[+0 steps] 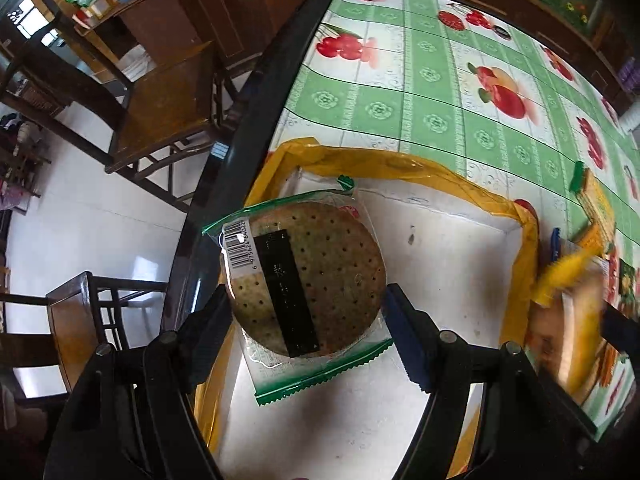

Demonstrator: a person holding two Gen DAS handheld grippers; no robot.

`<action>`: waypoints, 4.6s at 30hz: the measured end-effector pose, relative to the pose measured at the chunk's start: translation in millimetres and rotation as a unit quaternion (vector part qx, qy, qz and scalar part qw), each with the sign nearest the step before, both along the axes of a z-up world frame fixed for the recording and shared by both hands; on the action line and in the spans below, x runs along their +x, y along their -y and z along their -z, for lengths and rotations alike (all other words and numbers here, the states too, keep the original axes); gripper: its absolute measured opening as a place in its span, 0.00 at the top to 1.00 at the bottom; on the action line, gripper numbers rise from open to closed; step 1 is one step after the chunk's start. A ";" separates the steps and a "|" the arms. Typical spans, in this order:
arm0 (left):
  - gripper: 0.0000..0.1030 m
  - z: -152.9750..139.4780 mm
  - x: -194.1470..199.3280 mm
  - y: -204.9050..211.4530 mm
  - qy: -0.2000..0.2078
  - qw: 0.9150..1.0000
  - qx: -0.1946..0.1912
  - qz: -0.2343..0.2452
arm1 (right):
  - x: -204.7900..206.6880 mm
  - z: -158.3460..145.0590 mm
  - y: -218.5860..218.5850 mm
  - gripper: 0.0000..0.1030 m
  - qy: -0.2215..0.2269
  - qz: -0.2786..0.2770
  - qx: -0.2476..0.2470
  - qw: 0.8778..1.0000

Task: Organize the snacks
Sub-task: 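Carry both packs into the white tray and open both tools, then move both tools back over the snack pile, then grasp the clear plum pack with the right tool while the left grasps another round cracker pack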

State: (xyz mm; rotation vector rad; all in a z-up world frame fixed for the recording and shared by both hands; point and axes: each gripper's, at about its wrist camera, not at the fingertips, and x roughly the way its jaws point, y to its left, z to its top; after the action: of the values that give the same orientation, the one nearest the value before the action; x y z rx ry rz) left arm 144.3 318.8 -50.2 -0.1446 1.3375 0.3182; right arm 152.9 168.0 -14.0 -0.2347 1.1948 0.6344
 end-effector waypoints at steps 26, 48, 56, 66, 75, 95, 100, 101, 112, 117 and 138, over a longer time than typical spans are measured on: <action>0.27 -39.0 -32.8 -29.9 0.057 0.992 -0.027 -0.112 | 36.2 42.8 -47.1 0.28 0.000 0.013 -0.004 1.000; 0.27 -27.5 -54.4 227.8 0.075 0.993 -0.067 0.065 | -15.1 -28.3 333.5 0.23 0.059 0.244 0.024 0.968; 0.27 -33.9 -36.7 276.8 0.074 0.991 -0.070 0.091 | 7.3 -13.2 426.7 0.20 0.001 0.325 0.041 0.945; 0.27 -39.3 -39.8 299.2 0.076 0.991 -0.053 0.097 | 33.7 17.0 414.3 0.19 -0.027 0.314 0.023 0.949; 0.27 -51.9 -18.0 320.3 0.082 0.990 -0.038 0.111 | 31.9 30.8 408.7 0.34 -0.024 0.291 -0.018 0.956; 0.28 8.9 38.6 442.4 -0.011 0.981 -0.031 0.192 | -8.3 20.1 505.2 0.48 -0.038 0.300 -0.037 0.953; 0.27 14.3 39.7 455.5 -0.001 0.979 -0.014 0.201 | -7.7 20.9 497.7 0.45 -0.030 0.286 -0.054 0.956; 0.27 14.6 39.4 457.4 0.000 0.979 -0.017 0.203 | -6.0 21.0 495.7 0.45 -0.029 0.285 -0.056 0.956; 0.30 25.2 18.5 465.7 0.004 0.969 -0.150 0.198 | -6.9 21.2 492.3 0.50 -0.015 0.276 -0.063 0.959; 0.52 17.7 9.5 460.7 0.031 0.963 -0.171 0.205 | -9.1 18.0 492.8 0.52 -0.014 0.279 -0.059 0.958; 0.00 41.4 9.1 508.9 -0.032 0.970 -0.095 0.222 | -5.7 18.5 514.0 0.50 -0.051 0.290 -0.039 0.955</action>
State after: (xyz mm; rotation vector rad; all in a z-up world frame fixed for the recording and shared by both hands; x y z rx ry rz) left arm 153.4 -190.1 -91.6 0.0072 1.4218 -0.1853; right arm 147.2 -346.0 -32.5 0.0883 1.3114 0.0840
